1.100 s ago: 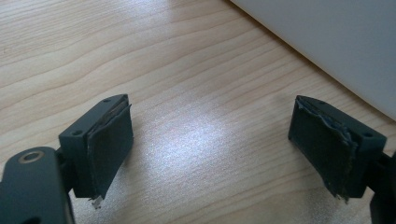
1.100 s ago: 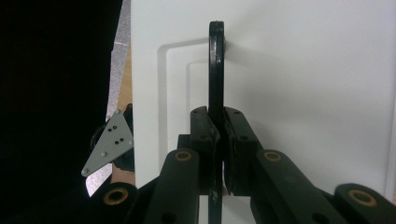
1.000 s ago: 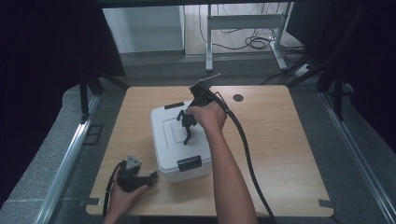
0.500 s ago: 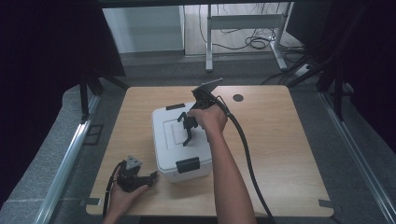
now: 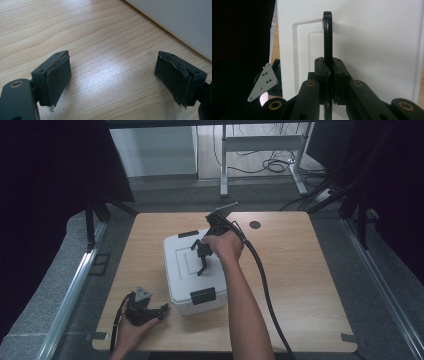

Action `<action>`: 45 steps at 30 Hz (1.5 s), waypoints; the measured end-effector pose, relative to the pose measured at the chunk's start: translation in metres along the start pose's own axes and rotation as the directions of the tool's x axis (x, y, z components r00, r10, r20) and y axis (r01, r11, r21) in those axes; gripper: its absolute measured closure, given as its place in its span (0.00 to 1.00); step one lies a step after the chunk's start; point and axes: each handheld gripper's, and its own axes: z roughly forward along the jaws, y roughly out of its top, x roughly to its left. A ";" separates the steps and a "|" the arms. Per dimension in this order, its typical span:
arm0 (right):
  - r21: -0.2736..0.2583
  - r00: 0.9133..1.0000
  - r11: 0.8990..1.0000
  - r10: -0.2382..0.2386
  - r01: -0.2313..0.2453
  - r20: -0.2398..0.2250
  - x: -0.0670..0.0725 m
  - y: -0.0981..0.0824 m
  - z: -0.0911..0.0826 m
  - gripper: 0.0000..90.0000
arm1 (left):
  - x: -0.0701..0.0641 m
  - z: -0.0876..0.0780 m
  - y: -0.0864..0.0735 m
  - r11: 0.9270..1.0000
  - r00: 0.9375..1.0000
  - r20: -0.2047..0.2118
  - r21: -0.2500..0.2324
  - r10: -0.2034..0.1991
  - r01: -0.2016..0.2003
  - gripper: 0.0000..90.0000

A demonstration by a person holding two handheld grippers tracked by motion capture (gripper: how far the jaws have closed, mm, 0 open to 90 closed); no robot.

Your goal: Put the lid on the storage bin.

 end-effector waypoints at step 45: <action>-0.059 0.996 0.996 -0.075 0.072 -0.051 -0.010 0.002 -0.002 0.80 | 0.000 0.000 0.000 1.000 1.000 0.001 0.000 0.001 -0.001 0.15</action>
